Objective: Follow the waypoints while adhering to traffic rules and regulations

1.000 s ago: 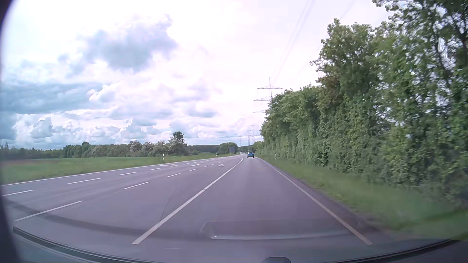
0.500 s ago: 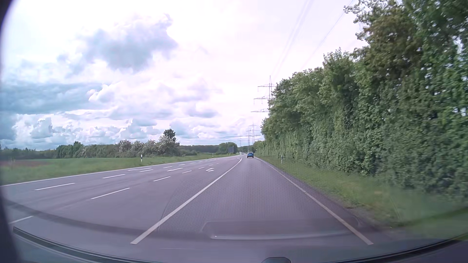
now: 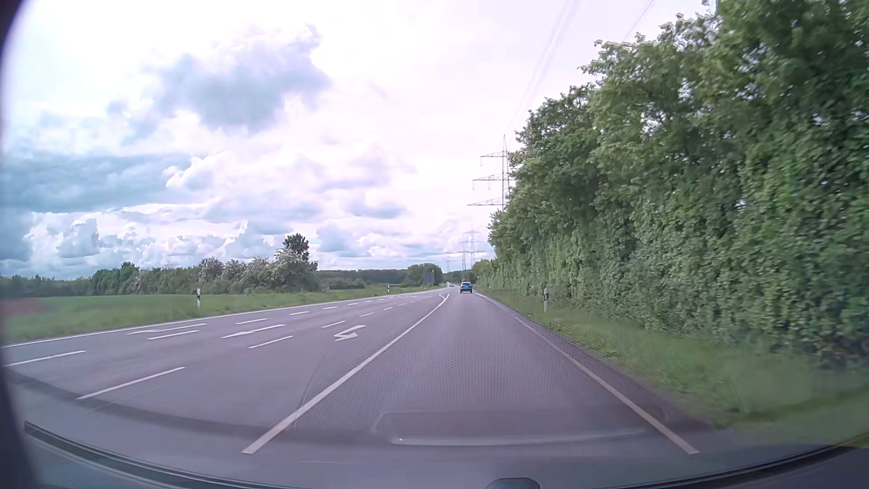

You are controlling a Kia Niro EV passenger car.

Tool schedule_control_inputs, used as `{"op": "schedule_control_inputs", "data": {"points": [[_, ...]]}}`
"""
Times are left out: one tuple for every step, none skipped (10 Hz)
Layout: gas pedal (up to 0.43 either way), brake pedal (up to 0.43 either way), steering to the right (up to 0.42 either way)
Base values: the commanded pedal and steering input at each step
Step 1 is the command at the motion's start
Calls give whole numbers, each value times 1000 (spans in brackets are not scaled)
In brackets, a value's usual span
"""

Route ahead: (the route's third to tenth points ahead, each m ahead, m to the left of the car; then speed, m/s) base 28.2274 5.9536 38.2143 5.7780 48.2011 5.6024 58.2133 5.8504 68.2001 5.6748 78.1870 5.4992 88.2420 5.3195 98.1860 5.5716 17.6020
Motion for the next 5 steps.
{"op": "schedule_control_inputs", "data": {"points": [[299,0,-4],[280,0,-4],[268,0,-4],[268,0,-4],[260,0,-4]]}}
